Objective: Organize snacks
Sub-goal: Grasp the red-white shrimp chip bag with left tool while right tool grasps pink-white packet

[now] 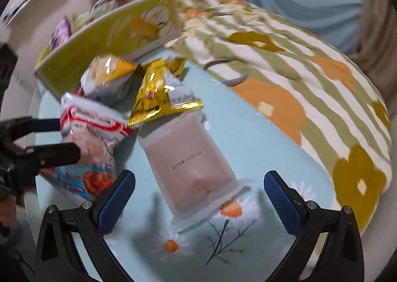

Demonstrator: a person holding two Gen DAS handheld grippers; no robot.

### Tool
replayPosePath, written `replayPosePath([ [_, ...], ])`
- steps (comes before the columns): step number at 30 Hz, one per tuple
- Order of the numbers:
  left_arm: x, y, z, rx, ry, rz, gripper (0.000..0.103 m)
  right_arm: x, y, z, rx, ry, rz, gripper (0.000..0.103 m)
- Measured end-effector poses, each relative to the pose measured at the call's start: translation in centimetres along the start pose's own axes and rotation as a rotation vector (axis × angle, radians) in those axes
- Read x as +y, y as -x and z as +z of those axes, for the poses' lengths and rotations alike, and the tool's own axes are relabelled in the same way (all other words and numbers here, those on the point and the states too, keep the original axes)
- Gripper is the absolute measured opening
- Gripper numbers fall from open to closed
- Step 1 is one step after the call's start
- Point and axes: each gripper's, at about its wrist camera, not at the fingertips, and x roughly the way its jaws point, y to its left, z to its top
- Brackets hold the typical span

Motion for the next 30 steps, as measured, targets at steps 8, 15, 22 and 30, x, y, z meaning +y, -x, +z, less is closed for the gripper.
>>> replayPosePath([
  [8, -0.6, -1.6, -0.5, 0.055, -0.013, -0.055, 0.062, 0.1, -1.7, 0.4, 0.023, 0.152, 0.009, 0.098],
  [15, -0.6, -1.2, -0.6, 0.08, -0.038, -0.056, 0.058, 0.7, -3.0, 0.4, 0.049, 0.19, 0.038, 0.086],
  [22, 0.0, -0.3, -1.7, 0.098, -0.076, -0.056, 0.057, 2.0, -3.9, 0.4, 0.058, 0.239, 0.031, 0.074],
  [30, 0.1, 1.3, -3.2, 0.112, -0.137, -0.068, 0.057, 3.0, -3.5, 0.0, 0.072, 0.186, 0.022, 0.059],
])
